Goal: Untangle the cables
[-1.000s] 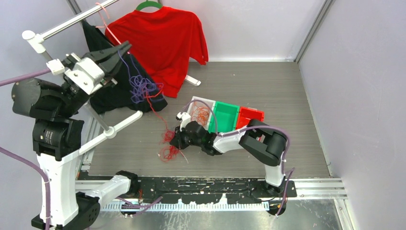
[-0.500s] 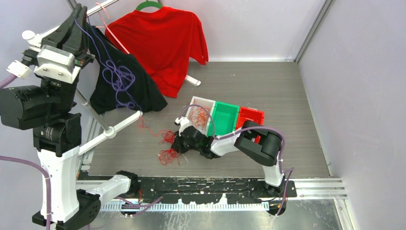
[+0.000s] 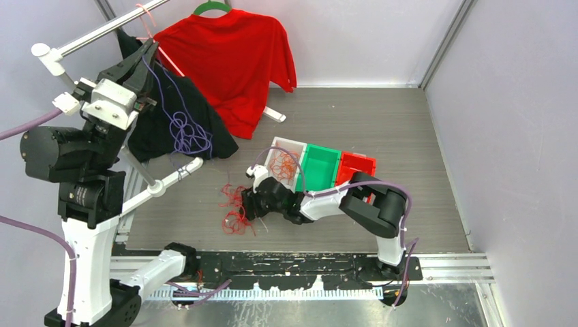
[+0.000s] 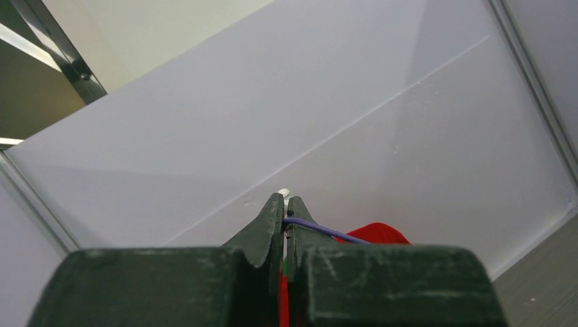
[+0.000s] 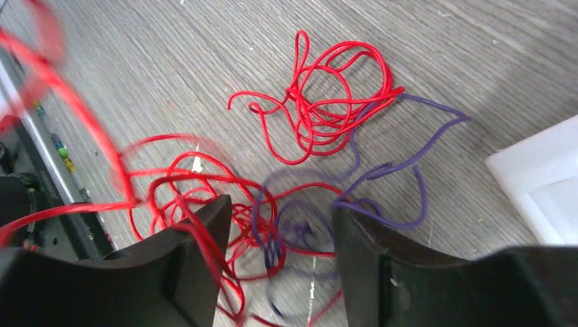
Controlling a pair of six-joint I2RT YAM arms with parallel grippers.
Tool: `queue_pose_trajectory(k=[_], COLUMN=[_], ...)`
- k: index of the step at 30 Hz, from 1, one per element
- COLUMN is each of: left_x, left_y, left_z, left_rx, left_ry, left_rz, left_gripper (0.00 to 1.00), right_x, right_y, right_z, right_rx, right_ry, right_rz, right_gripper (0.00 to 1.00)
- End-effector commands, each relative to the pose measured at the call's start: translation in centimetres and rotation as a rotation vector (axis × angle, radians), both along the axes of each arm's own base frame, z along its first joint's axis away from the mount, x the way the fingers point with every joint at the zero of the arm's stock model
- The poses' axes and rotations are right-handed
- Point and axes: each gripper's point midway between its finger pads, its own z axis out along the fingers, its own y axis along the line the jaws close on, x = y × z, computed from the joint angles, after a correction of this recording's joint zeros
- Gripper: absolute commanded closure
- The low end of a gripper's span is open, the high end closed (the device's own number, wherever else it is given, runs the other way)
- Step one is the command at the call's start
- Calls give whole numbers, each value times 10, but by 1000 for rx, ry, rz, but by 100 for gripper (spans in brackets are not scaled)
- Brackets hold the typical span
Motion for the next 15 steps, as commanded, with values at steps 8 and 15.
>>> queue_pose_trajectory(k=[8, 15], left_x=[-10, -10], left_y=[-25, -33], left_z=[-36, -80], left_rx=[93, 188], left_ry=[86, 171], left_rz=[-142, -169], left_gripper=[100, 100], right_x=[-4, -11], right_y=[12, -19], right_z=[161, 251], right_rx=[227, 316], right_ry=[-189, -314], right_rz=[94, 105], right_gripper=[22, 16])
